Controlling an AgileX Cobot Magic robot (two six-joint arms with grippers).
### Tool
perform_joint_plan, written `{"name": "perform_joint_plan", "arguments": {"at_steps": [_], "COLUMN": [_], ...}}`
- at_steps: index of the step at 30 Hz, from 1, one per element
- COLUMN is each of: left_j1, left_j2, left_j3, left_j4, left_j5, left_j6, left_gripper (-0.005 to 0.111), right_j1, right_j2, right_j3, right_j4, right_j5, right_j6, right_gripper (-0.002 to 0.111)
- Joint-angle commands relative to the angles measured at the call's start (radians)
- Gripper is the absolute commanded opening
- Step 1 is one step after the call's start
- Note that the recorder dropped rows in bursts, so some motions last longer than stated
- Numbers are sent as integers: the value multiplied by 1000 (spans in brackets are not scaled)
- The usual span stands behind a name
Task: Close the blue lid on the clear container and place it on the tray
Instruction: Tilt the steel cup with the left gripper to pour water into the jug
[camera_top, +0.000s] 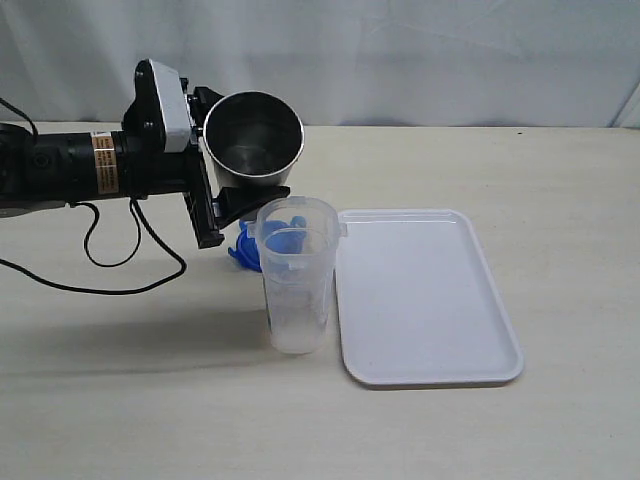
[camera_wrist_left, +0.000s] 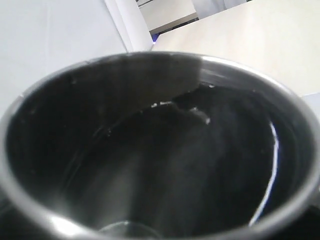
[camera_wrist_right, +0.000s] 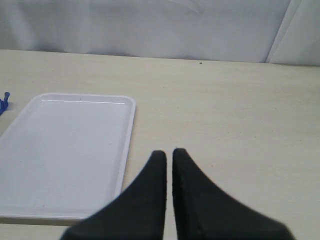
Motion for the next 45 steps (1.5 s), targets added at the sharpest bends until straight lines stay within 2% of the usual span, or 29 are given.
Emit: {"name": "perform_joint_plan", "arguments": {"at_steps": [1,17,45], "left_j1": [-3,-3,-3], "left_j2": [-19,-19,-19], "left_j3": [-18,-18,-18], "left_j4": [-48,-93,-102], "left_j5": [-70,-25,-22], "left_j6": [44,174,333], "left_gripper": [0,0,0], "right_j1": [-8,-8,-8], "right_j2": [-5,-5,-5], "right_j3": [3,3,3], "right_j4": [2,2,2], "right_j5": [-4,-4,-4], "right_j6": [3,3,3], "right_gripper": [5,5,5]}}
